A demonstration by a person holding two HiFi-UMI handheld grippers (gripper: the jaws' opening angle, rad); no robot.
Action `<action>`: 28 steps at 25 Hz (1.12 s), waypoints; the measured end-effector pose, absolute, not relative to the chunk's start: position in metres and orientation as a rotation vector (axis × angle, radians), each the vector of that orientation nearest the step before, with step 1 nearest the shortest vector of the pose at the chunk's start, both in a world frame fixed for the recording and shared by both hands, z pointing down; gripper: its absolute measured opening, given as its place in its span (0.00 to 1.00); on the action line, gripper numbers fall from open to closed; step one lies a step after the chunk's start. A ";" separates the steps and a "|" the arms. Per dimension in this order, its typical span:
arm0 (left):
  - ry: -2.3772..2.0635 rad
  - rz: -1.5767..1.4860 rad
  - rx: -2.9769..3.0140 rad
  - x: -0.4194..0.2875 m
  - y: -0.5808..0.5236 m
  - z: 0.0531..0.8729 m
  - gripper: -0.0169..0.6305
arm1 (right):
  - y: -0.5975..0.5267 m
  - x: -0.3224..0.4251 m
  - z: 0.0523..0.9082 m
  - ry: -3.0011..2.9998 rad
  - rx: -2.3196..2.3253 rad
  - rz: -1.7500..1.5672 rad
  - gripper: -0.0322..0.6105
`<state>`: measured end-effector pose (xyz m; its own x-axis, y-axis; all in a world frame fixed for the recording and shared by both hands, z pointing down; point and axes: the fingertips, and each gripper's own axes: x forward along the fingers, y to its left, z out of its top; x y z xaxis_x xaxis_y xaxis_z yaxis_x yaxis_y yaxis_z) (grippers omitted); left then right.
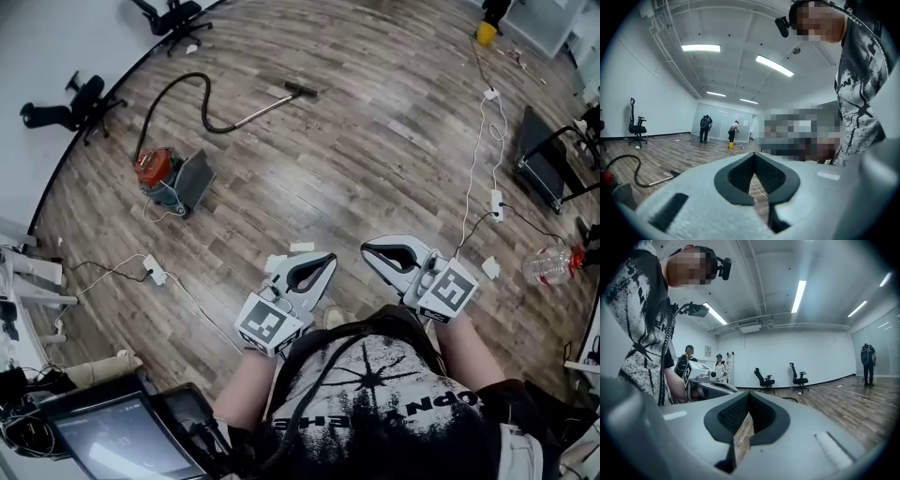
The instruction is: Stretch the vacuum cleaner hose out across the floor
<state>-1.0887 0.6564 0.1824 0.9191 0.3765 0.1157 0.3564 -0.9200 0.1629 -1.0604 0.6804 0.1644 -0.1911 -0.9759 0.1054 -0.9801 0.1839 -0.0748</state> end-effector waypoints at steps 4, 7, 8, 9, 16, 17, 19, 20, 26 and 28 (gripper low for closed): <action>0.595 0.229 2.928 -1.079 0.641 0.188 0.03 | 0.667 -1.052 0.169 -2.357 1.989 0.236 0.06; 0.610 0.226 2.914 -1.063 0.633 0.191 0.03 | 0.659 -1.041 0.168 -2.388 1.987 0.226 0.06; 0.615 0.228 2.910 -1.057 0.632 0.193 0.03 | 0.657 -1.036 0.169 -2.384 1.985 0.228 0.06; 0.621 0.234 2.908 -1.050 0.630 0.195 0.03 | 0.656 -1.030 0.170 -2.378 1.986 0.233 0.06; 0.584 0.278 2.913 -0.988 0.618 0.203 0.03 | 0.639 -0.968 0.177 -2.413 1.950 0.253 0.06; 0.568 0.278 2.915 -0.978 0.615 0.203 0.03 | 0.634 -0.957 0.175 -2.434 1.938 0.240 0.06; 0.533 0.276 2.922 -0.957 0.609 0.200 0.03 | 0.624 -0.938 0.168 -2.486 1.913 0.196 0.06; 0.519 0.277 2.928 -0.946 0.606 0.197 0.03 | 0.619 -0.930 0.163 -2.512 1.895 0.164 0.06; 0.441 0.286 2.960 -0.866 0.594 0.191 0.03 | 0.614 -0.852 0.168 -2.531 1.785 0.204 0.06; 0.423 0.283 2.963 -0.840 0.594 0.191 0.03 | 0.615 -0.826 0.168 -2.561 1.785 0.187 0.06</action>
<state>-0.8405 0.5943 0.1914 0.9429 0.2889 0.1658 0.2635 -0.9515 0.1589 -0.8256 0.6152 0.1683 -0.3482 -0.9340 0.0802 -0.9357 0.3412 -0.0895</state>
